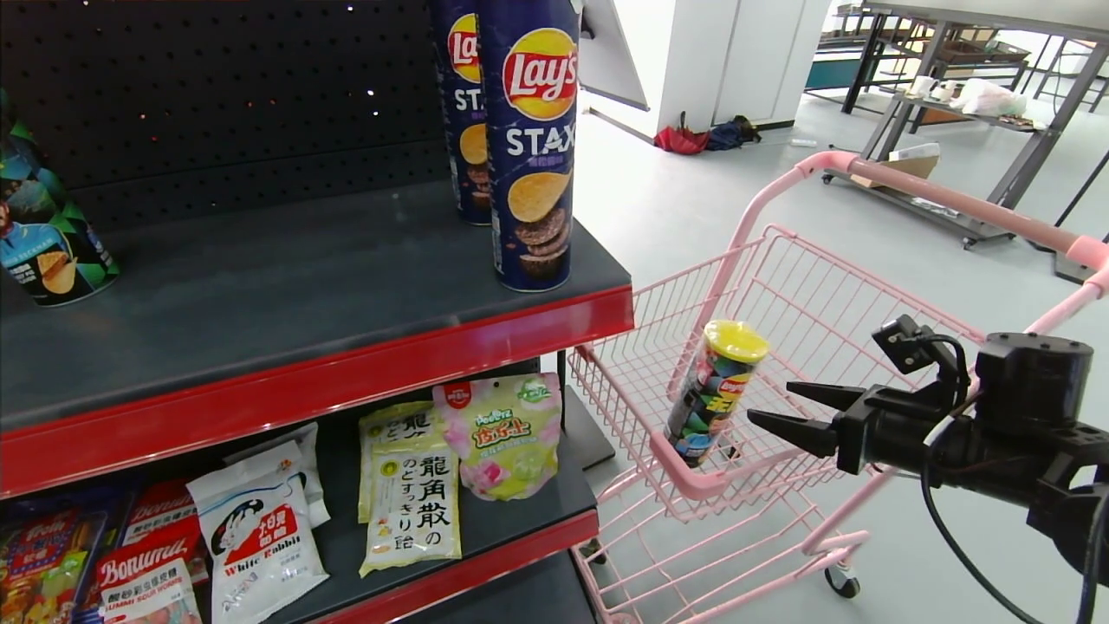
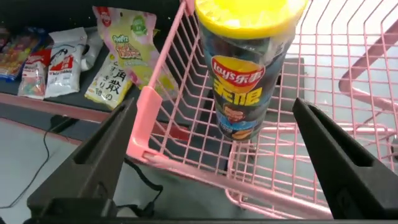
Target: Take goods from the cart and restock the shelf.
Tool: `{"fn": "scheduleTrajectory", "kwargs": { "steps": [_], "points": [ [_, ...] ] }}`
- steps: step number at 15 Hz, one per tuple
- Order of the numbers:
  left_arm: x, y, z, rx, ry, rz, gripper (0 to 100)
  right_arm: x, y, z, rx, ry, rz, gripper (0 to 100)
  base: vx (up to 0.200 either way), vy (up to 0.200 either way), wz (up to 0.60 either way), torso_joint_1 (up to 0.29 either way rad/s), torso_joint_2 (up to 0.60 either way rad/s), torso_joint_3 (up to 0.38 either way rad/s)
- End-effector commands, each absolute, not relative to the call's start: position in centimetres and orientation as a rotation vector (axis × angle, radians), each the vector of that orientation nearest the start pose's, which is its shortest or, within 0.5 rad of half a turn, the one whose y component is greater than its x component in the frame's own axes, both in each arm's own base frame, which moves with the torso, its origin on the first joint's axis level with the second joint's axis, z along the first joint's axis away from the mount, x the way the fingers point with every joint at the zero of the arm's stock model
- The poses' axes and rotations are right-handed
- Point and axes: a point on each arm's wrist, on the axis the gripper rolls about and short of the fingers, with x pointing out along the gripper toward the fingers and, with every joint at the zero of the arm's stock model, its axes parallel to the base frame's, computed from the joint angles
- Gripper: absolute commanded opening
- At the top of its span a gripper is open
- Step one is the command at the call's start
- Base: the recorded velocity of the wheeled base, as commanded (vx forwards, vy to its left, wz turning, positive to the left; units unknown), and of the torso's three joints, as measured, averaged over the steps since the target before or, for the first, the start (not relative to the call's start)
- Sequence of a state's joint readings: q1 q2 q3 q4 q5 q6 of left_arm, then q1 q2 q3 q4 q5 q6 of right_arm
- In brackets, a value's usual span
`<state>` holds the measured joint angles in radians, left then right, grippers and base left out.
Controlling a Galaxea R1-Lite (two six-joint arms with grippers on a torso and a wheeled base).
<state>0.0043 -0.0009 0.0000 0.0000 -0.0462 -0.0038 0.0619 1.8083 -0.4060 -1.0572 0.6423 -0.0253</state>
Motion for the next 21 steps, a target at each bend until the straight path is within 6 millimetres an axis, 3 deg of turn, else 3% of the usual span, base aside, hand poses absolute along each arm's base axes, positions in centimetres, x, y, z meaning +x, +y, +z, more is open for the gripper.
{"fn": "scheduleTrajectory", "kwargs": {
  "steps": [1, 4, 13, 21],
  "points": [
    [-2.3, -0.1, 7.5, -0.005, 0.0, -0.041, 100, 28.1, 2.8, 8.1, 0.087, 0.344, 0.706, 100, 0.0, 0.0, 0.0, 0.0, 0.0, 0.0],
    [-2.3, -0.1, 7.5, -0.005, 0.0, -0.041, 100, 29.4, 2.6, 7.1, 0.085, 0.328, 0.696, 100, 0.0, 0.0, 0.0, 0.0, 0.0, 0.0],
    [-2.3, -0.1, 7.5, 0.002, 0.0, -0.038, 100, 33.4, 3.4, 7.4, 0.068, 0.254, 0.735, 100, 0.0, 0.0, 0.0, 0.0, 0.0, 0.0],
    [-2.3, -0.1, 7.5, 0.003, 0.0, -0.029, 100, 35.1, 5.0, 6.7, 0.061, 0.242, 0.789, 100, 0.0, 0.0, 0.0, 0.0, 0.0, 0.0]
  ]
}}
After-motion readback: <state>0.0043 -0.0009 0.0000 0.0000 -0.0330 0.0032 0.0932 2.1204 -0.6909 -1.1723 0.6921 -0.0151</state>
